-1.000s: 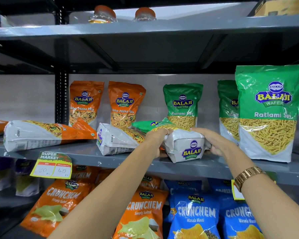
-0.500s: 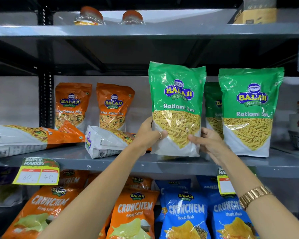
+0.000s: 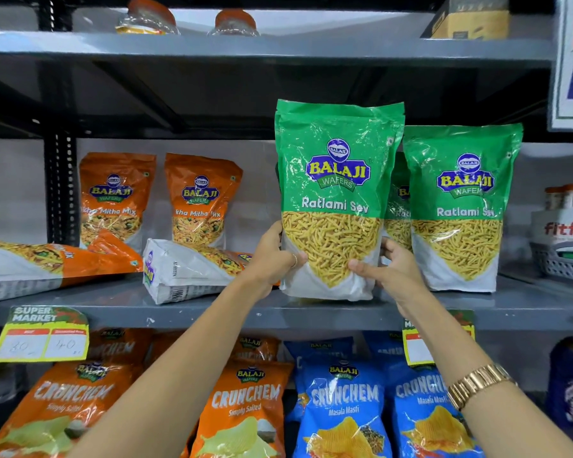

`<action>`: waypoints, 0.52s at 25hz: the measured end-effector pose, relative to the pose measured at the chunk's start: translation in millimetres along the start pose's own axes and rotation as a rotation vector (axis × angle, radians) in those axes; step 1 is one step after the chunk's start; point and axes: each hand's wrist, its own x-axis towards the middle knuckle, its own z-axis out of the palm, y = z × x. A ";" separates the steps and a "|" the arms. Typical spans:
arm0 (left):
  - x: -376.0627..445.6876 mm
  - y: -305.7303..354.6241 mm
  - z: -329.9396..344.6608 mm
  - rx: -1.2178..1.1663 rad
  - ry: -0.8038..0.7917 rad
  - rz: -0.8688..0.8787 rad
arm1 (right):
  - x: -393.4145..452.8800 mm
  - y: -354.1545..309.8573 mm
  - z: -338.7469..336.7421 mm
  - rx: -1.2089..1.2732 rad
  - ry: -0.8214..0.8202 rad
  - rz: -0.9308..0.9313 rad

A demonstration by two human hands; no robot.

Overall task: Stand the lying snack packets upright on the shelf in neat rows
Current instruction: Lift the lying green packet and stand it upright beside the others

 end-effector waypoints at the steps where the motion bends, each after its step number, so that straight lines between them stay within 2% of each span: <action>1: 2.1 -1.6 1.5 -0.009 0.003 -0.002 | 1.8 0.9 -1.3 -0.003 0.002 0.004; 8: 17.1 -28.8 19.6 -0.019 0.029 -0.050 | 22.0 20.2 -7.6 -0.100 -0.040 0.094; 13: 35.2 -42.7 23.9 -0.022 0.075 -0.070 | 37.5 35.1 -4.0 -0.043 -0.074 0.196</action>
